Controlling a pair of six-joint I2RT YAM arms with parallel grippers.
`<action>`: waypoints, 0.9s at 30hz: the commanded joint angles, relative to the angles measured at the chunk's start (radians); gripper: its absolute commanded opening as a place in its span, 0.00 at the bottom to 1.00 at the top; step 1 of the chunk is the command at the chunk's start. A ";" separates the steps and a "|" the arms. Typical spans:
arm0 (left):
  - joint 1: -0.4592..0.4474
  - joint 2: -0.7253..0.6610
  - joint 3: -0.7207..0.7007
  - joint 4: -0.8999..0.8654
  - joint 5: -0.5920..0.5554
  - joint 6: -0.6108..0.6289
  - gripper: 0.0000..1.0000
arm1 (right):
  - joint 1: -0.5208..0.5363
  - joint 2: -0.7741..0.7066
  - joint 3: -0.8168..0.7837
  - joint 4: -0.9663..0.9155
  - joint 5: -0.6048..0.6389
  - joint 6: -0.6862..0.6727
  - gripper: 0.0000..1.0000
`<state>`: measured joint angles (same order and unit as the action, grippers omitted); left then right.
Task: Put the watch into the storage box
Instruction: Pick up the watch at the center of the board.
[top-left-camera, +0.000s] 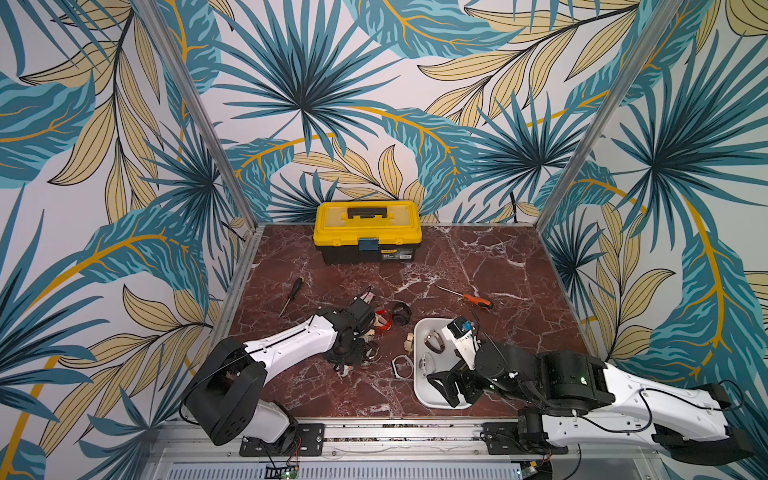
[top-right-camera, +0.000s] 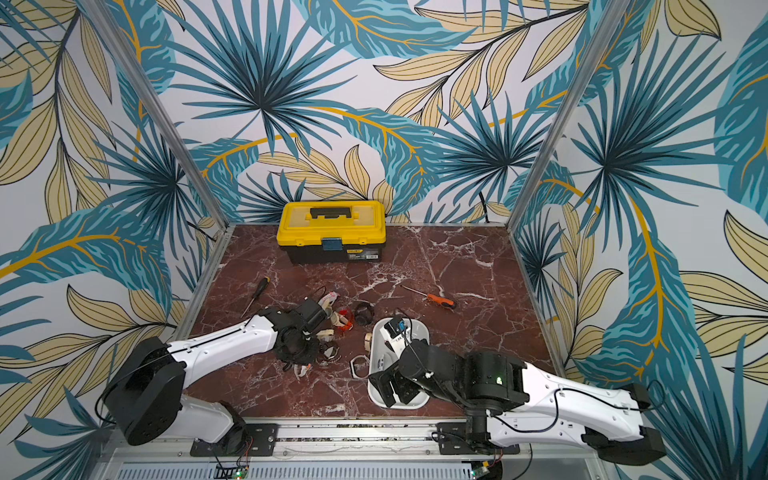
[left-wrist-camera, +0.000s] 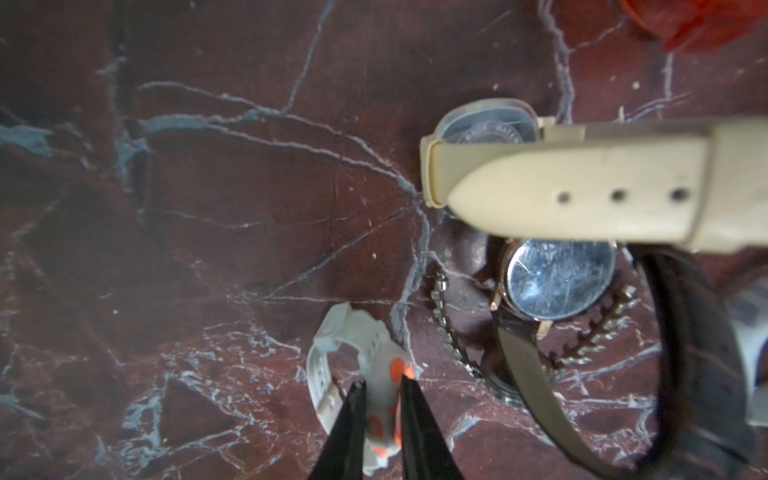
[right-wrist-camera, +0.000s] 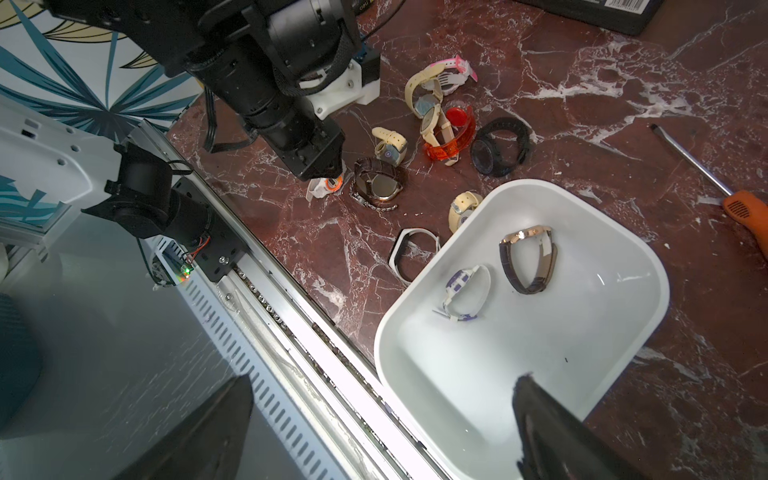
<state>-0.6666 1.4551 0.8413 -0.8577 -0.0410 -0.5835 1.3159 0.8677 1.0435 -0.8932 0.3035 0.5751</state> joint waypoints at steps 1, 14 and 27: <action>0.004 0.006 -0.025 0.008 -0.009 0.002 0.15 | 0.005 -0.015 -0.009 -0.023 0.033 0.004 1.00; -0.031 -0.144 0.139 -0.188 -0.049 -0.004 0.10 | 0.004 -0.066 -0.040 -0.032 0.143 0.057 1.00; -0.324 0.020 0.582 -0.241 0.044 -0.049 0.09 | 0.002 -0.175 -0.076 -0.046 0.201 0.112 1.00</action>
<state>-0.9272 1.3891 1.3289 -1.1133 -0.0372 -0.6178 1.3163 0.6949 0.9882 -0.9218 0.4934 0.6743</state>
